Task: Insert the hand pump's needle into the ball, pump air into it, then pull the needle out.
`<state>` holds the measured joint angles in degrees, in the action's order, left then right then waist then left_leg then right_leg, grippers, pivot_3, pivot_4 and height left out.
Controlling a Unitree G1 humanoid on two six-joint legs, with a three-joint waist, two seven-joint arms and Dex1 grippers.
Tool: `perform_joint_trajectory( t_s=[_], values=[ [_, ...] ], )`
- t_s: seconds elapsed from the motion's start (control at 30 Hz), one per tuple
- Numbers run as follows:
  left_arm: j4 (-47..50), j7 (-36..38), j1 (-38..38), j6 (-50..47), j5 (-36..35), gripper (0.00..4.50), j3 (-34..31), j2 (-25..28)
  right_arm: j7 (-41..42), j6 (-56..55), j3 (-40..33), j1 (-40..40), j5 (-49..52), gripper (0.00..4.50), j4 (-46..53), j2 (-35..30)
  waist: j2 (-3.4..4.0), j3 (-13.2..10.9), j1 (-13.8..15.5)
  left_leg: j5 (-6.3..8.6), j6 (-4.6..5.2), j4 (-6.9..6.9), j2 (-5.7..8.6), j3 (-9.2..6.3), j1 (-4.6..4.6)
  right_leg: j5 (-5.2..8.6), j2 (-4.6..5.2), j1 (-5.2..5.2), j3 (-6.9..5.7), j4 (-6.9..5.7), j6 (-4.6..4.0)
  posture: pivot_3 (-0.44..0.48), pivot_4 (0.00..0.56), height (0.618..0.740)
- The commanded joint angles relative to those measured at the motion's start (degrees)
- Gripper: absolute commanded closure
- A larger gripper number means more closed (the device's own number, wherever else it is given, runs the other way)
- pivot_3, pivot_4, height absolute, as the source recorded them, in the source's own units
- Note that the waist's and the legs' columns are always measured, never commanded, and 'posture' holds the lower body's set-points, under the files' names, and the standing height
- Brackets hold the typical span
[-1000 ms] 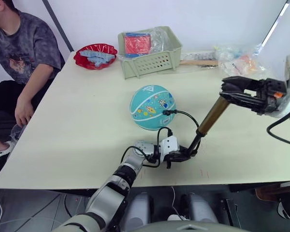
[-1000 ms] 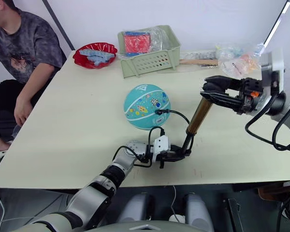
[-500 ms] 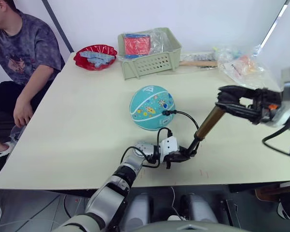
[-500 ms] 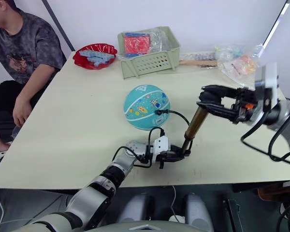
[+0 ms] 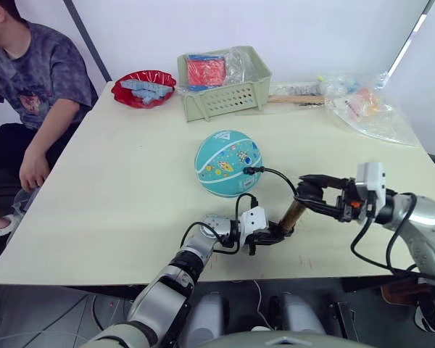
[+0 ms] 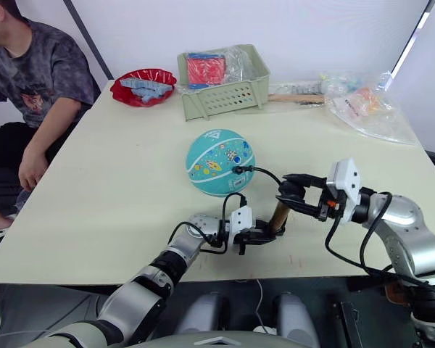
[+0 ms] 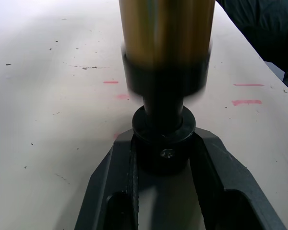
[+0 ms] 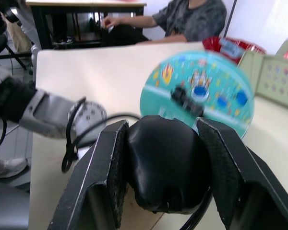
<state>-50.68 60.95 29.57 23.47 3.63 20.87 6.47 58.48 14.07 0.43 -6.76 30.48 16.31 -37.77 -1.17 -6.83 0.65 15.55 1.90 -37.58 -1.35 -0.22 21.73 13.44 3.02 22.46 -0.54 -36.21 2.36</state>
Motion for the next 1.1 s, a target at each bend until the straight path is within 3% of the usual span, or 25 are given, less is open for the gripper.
perform_joint_trajectory(
  t_s=[0.03, 0.37, 0.6, 0.83, 1.1],
  values=[
    [-2.96, 0.27, -2.14, -2.04, 2.45, 3.43, 1.51, 0.96, 2.43, 0.22, 3.98, 2.73, -2.62, 2.75, -3.05, 0.17, 0.03, 0.02, 0.00, 0.00, 0.00, 0.00, 0.00, 0.01, -0.01, 0.00, 0.00, 0.00, 0.01, 0.00, 0.00, 0.000, 0.150, 0.738],
    [-3.55, 0.15, -2.17, -1.91, 2.49, 3.43, 1.32, 0.93, 1.87, 6.07, -5.84, -4.26, 7.83, 2.75, 0.49, -1.61, 0.11, -0.13, 0.15, 0.00, 0.00, 0.00, 0.03, -0.01, 0.07, 0.00, 0.07, 0.03, -0.01, 0.02, 0.00, 0.000, 0.150, 0.738],
    [-4.02, 0.23, -1.96, -1.67, 2.44, 3.43, 1.52, 0.98, 1.33, 15.32, -14.96, -11.51, 19.42, 2.75, 3.56, -7.33, 0.36, -0.59, 0.21, 0.00, 0.00, 0.00, 0.06, -0.01, 0.23, -0.02, 0.14, 0.17, -0.01, 0.03, 0.02, 0.000, 0.150, 0.738],
    [-4.01, 0.41, -2.20, -1.35, 2.56, 3.43, 1.73, 1.19, 1.09, 20.03, -19.89, -16.51, 23.45, 2.75, 3.03, -12.47, 0.42, -0.66, 0.17, 0.00, 0.00, 0.00, 0.06, -0.03, 0.27, -0.02, 0.14, 0.17, -0.05, 0.08, 0.02, 0.000, 0.150, 0.738],
    [-4.02, 0.42, -2.19, -1.34, 2.48, 3.43, 1.67, 1.31, -0.02, 22.92, -21.38, -20.54, 26.34, 2.75, 2.75, -13.96, 0.46, -0.67, 0.17, 0.00, 0.00, 0.00, 0.05, -0.03, 0.26, -0.03, 0.13, 0.17, -0.04, 0.07, 0.02, 0.000, 0.150, 0.738]
  ],
)
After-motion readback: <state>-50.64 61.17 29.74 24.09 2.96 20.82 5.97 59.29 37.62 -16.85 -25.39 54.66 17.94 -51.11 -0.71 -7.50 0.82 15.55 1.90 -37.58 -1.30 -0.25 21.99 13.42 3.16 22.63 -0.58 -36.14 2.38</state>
